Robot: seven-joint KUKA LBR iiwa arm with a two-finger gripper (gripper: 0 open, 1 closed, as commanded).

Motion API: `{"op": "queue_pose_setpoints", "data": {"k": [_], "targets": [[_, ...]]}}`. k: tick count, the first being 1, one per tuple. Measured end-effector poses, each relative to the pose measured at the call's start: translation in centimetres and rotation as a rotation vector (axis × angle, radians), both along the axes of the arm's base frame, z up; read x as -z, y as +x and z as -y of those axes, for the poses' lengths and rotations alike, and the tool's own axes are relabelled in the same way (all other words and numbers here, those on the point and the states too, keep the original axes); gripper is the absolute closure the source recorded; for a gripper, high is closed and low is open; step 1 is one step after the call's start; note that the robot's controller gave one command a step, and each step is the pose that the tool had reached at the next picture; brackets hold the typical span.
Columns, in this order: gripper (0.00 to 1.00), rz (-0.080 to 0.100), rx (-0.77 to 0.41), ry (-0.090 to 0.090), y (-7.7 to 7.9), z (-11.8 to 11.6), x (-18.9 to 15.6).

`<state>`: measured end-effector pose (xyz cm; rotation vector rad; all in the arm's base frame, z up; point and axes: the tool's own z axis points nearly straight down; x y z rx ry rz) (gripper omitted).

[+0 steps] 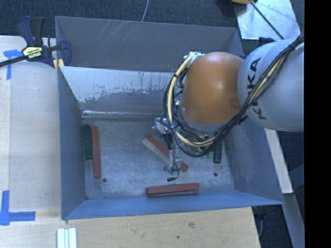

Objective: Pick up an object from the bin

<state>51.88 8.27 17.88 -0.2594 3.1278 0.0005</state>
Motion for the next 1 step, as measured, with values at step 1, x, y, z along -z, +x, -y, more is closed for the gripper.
{"op": "queue_pose_setpoints", "data": {"k": [1], "targets": [[0.0, 0.0, 0.0, 0.0, 0.0, -0.01, 0.0]]}}
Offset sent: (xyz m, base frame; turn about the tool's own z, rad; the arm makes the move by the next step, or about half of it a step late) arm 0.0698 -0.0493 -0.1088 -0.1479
